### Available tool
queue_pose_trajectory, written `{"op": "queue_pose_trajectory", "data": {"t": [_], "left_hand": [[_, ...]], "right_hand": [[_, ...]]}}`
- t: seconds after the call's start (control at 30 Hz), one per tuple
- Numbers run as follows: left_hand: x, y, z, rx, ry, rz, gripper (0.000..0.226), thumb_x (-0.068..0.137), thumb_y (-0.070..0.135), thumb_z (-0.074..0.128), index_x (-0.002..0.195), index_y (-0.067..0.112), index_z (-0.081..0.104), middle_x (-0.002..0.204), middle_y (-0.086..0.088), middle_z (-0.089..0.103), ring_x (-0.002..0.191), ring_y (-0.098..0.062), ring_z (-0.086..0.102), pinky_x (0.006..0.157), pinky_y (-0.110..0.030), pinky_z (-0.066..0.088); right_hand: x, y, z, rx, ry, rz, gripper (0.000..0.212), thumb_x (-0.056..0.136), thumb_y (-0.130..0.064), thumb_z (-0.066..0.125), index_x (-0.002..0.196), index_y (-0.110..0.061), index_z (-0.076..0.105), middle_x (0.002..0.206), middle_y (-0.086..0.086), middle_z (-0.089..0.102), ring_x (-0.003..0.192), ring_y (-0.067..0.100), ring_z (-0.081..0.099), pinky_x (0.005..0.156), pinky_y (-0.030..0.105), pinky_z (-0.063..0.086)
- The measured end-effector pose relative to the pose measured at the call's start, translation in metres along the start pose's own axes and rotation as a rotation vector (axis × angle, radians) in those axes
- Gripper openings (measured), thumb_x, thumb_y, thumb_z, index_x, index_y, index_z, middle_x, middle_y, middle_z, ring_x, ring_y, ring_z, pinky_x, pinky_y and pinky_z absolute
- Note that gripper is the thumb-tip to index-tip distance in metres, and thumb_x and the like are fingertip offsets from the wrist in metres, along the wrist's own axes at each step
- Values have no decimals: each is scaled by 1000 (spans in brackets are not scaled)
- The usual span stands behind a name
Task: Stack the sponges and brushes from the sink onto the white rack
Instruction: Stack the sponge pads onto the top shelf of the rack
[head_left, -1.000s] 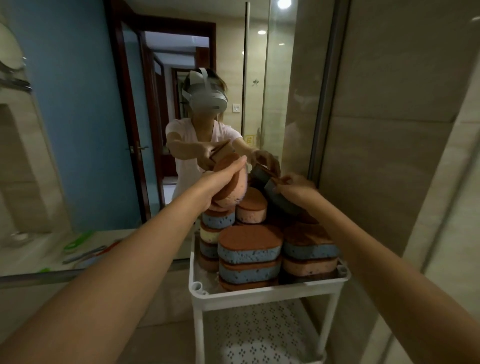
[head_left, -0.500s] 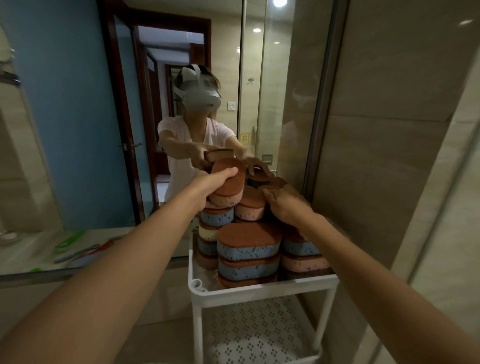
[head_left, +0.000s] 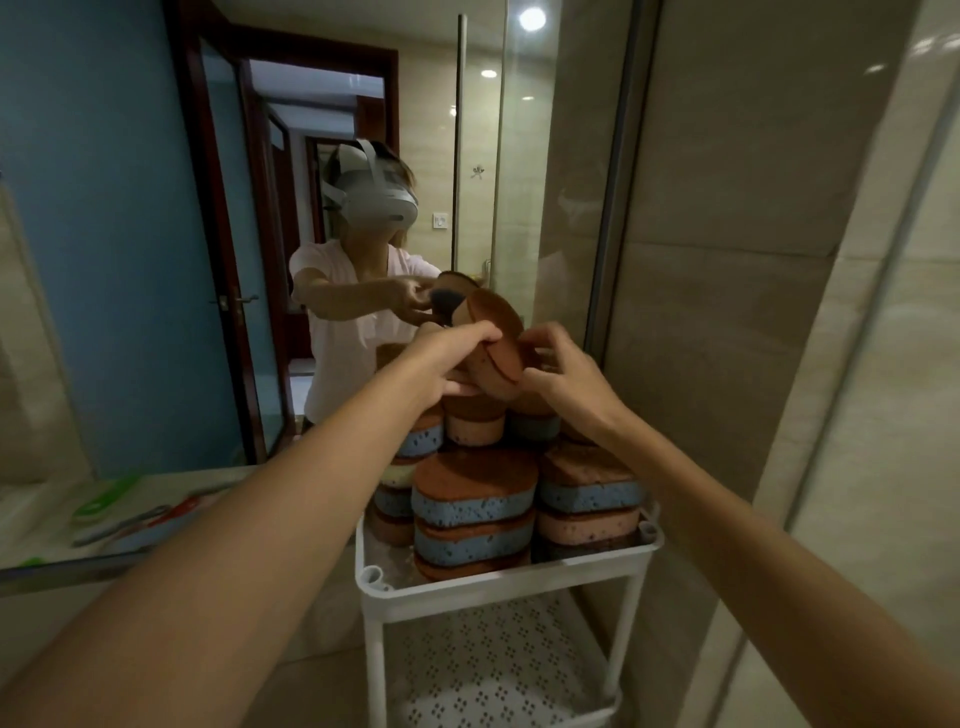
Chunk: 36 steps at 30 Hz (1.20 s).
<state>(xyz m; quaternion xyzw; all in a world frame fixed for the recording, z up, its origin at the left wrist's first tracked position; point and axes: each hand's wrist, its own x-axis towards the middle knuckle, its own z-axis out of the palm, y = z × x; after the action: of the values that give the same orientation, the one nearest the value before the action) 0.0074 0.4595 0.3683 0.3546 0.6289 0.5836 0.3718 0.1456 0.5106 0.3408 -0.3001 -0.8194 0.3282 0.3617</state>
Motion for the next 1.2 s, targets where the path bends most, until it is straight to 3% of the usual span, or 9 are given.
{"op": "queue_pose_trajectory", "data": {"t": [0.17, 0.3, 0.37, 0.4, 0.47, 0.87, 1.03, 1.1, 1.2], "left_hand": [[2, -4, 29, 34, -123, 72, 46, 89, 31, 60, 128, 9, 49, 122, -11, 63, 100, -24, 64, 80, -35, 55], [7, -13, 38, 676, -13, 429, 25, 98, 36, 37, 106, 20, 55, 106, -5, 62, 99, -19, 59, 90, -36, 45], [12, -24, 37, 1047, -71, 467, 38, 99, 39, 28, 129, 24, 46, 137, -8, 49, 131, -26, 40, 112, -53, 23], [14, -29, 35, 1206, -125, 432, 44, 99, 41, 23, 140, 28, 36, 151, -6, 33, 142, -26, 23, 114, -57, 7], [18, -40, 32, 1373, -227, 330, 50, 99, 46, 15, 147, 32, 18, 159, -2, 10, 148, -26, 3, 114, -58, -4], [20, -51, 31, 1450, -272, 264, 53, 99, 47, 14, 149, 31, 7, 160, -1, -1, 148, -25, 0, 116, -53, 1], [18, -43, 26, 1390, -287, 306, 51, 100, 43, 14, 149, 27, 16, 159, -5, 9, 147, -25, 7, 116, -51, 1], [13, -38, 21, 1298, -238, 407, 47, 101, 37, 17, 143, 22, 31, 153, -9, 28, 143, -25, 21, 116, -50, 5], [-2, -33, 10, 1146, -102, 523, 40, 101, 28, 25, 126, 11, 50, 134, -12, 50, 130, -28, 41, 114, -49, 22]], "right_hand": [[-4, 16, -21, -7, 149, 33, 40, 89, -24, 59, 126, -15, 45, 110, -3, 51, 103, 13, 53, 61, 9, 40], [-4, 44, -33, -91, 270, 98, 50, 91, -27, 54, 138, -25, 37, 135, 1, 48, 110, 13, 48, 81, 24, 41], [0, 60, -35, -238, 246, 141, 52, 91, -31, 53, 140, -29, 37, 140, 3, 47, 121, 22, 50, 94, 32, 44], [1, 67, -34, -304, 215, 166, 52, 91, -34, 52, 140, -30, 37, 141, 5, 47, 124, 25, 49, 98, 35, 44], [5, 76, -30, -370, 162, 192, 49, 92, -37, 48, 140, -33, 38, 143, 6, 46, 125, 28, 48, 100, 37, 43], [21, 96, -16, -720, -84, 256, 49, 92, -43, 41, 141, -39, 33, 150, 8, 34, 132, 34, 38, 106, 45, 39], [14, 73, -18, -753, -141, 295, 51, 94, -38, 41, 144, -37, 27, 159, 6, 9, 146, 32, 6, 118, 49, 13], [2, 58, -15, -615, -23, 187, 45, 93, -26, 42, 138, -29, 41, 155, 11, 22, 143, 32, 17, 117, 46, 20], [-19, 28, 1, -488, 158, -60, 31, 89, -11, 46, 115, -11, 63, 126, 14, 56, 117, 29, 51, 95, 33, 42]]}}
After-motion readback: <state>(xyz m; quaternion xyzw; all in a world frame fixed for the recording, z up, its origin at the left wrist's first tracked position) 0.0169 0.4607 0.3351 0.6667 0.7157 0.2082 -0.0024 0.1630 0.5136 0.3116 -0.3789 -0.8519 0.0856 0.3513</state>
